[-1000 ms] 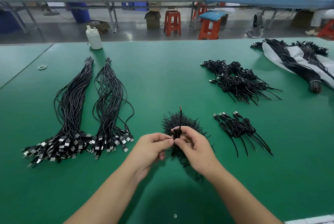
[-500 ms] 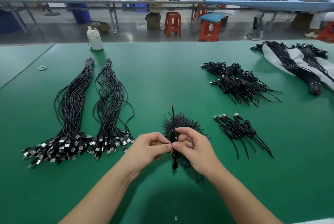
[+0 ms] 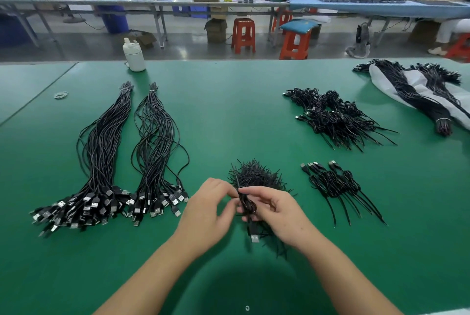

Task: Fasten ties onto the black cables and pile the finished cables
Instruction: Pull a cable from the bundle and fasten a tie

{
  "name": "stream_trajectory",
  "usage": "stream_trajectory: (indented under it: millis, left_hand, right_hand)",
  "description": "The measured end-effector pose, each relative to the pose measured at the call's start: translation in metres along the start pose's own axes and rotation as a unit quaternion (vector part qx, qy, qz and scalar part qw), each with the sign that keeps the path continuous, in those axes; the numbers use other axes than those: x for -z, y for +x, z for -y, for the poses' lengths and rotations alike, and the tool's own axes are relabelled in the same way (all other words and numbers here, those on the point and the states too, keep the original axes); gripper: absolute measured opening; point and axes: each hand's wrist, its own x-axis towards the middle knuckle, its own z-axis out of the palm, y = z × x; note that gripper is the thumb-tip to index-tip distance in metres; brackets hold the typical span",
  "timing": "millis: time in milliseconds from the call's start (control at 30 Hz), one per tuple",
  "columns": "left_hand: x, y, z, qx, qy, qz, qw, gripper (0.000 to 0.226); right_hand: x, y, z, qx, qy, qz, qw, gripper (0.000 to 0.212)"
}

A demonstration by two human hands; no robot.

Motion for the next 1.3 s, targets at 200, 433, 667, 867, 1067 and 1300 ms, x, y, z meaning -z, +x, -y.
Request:
stream_trajectory:
  millis: [200,433,667,867,1067,1300]
  left_hand:
    - [-0.003,0.003,-0.002,0.053,-0.051,-0.009,0.997,0.013]
    - [-0.007,0.004,-0.005,-0.140,0.143,-0.031,0.979,0.006]
    - [-0.008,0.001,-0.006,-0.072,0.056,-0.055,0.994,0.006]
    - [-0.003,0.005,-0.005,0.058,-0.044,-0.024,0.997,0.009]
    - [-0.008,0.002,-0.009,-0.117,0.152,-0.048,0.980,0.008]
    - [-0.017,-0.001,-0.010,-0.187,0.188,-0.063,0.962,0.008]
  right_hand:
    - [0.002,-0.001,0.006,0.080,-0.205,-0.059,0.974,0.028]
    - [0.002,0.006,0.003,0.000,-0.079,-0.071,0.994,0.006]
    - [0.000,0.002,0.009,0.014,-0.044,-0.026,0.999,0.021]
    - [0.001,-0.001,0.007,0.002,-0.053,0.021,0.998,0.026]
    - [0.006,0.000,0.007,0.040,-0.148,-0.046,0.987,0.032]
    - [0.006,0.001,0.011,-0.004,-0.043,-0.032,0.999,0.013]
